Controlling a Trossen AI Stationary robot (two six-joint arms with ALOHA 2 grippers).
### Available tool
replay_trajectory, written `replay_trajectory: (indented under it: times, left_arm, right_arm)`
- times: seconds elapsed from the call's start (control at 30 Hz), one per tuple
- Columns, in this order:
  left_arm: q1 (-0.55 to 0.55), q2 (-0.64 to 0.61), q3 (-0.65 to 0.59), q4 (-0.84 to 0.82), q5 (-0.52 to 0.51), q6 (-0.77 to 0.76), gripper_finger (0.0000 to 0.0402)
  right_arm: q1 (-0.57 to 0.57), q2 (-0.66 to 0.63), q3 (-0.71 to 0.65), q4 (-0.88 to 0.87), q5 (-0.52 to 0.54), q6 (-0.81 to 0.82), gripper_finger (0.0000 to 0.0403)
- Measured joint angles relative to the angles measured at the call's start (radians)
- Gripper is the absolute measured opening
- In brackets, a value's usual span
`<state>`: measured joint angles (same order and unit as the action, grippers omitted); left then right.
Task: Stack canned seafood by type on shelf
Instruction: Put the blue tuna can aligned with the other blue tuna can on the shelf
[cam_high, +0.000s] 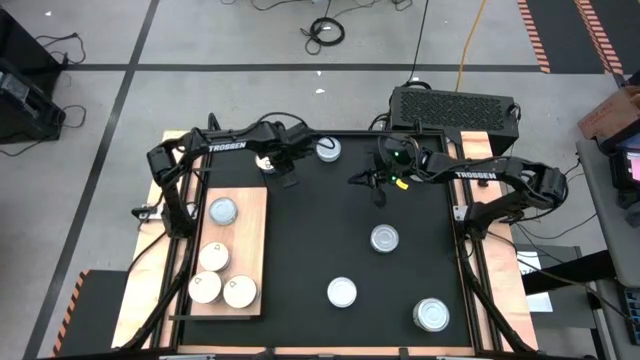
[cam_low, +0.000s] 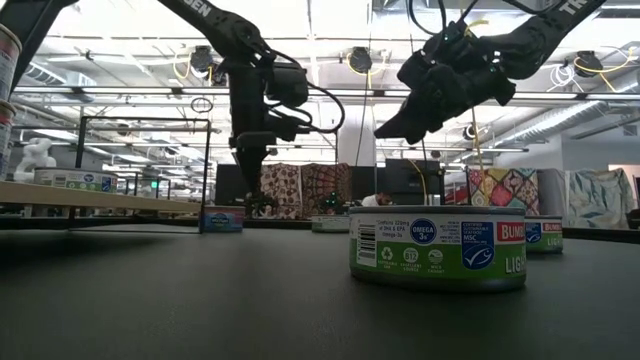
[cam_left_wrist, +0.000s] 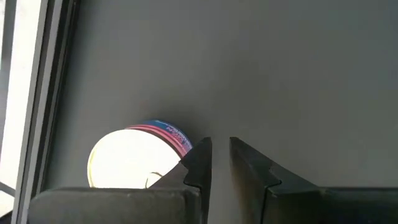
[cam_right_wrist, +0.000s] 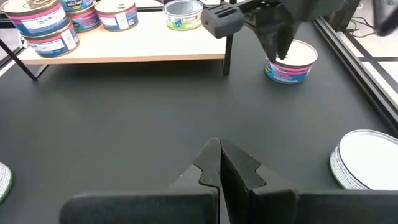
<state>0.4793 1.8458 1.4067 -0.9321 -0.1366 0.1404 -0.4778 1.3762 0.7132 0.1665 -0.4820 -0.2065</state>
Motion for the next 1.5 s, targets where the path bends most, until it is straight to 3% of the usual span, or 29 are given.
replay_trajectory:
  times: [0.17,0.43,0.8,1.3,1.5]
  left_arm:
    - [-0.033,0.0,0.0,-0.025,-0.016,0.004,0.0098]
    - [-0.088,0.0,0.0,-0.02,-0.177,-0.003,0.0167]
    - [-0.039,0.0,-0.068,-0.009,-0.208,-0.08,0.0171]
    - [-0.014,0.003,-0.098,0.037,-0.215,-0.075,0.0171]
    - [-0.019,0.037,-0.098,0.031,-0.165,-0.053,0.0171]
  right_arm:
    - [0.0,0.0,0.0,-0.003,-0.022,0.001,0.0]
    - [0.0,0.0,0.0,-0.004,-0.048,0.0,0.0]
    - [0.0,0.0,0.0,-0.003,-0.048,-0.015,0.0]
    - [0.0,0.0,0.0,-0.003,-0.048,-0.016,0.0]
    - [0.001,0.0,0.0,-0.011,-0.048,-0.015,0.0]
